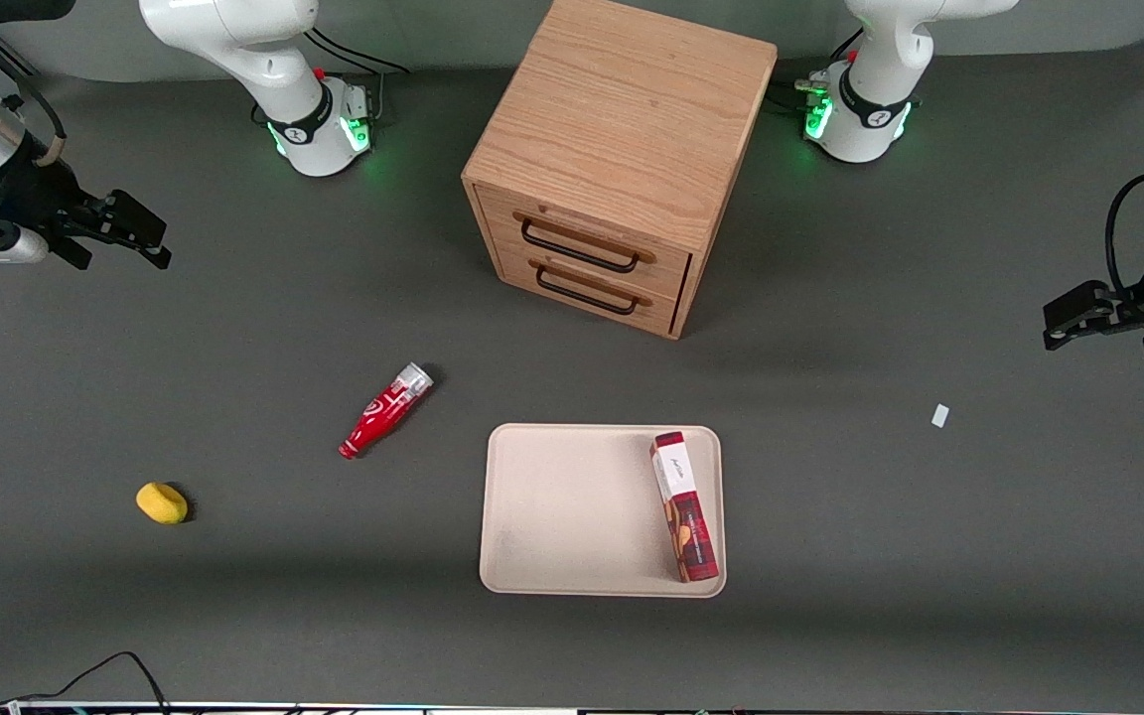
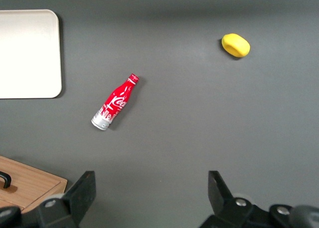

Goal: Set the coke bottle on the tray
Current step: 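Move the open right gripper toward the red Coca-Cola bottle on the table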

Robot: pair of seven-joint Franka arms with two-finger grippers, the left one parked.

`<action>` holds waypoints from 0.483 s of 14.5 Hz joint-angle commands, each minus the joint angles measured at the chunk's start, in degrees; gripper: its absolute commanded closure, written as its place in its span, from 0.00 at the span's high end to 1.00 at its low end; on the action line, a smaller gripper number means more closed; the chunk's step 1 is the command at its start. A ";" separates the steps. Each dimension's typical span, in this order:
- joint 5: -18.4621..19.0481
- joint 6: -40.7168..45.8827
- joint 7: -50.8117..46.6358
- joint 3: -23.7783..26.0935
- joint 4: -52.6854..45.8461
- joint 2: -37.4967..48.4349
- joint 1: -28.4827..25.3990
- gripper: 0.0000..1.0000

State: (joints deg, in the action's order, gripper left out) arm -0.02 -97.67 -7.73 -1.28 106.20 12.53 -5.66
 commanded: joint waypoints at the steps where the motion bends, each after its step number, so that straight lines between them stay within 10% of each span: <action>1: -0.69 1.78 0.43 -0.47 -1.96 -1.10 -0.41 1.00; 7: -0.69 1.26 -1.58 0.49 -2.05 -4.52 -0.94 1.00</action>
State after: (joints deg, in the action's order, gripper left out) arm -0.02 -97.09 -7.89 -1.03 106.09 10.99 -5.73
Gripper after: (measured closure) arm 0.000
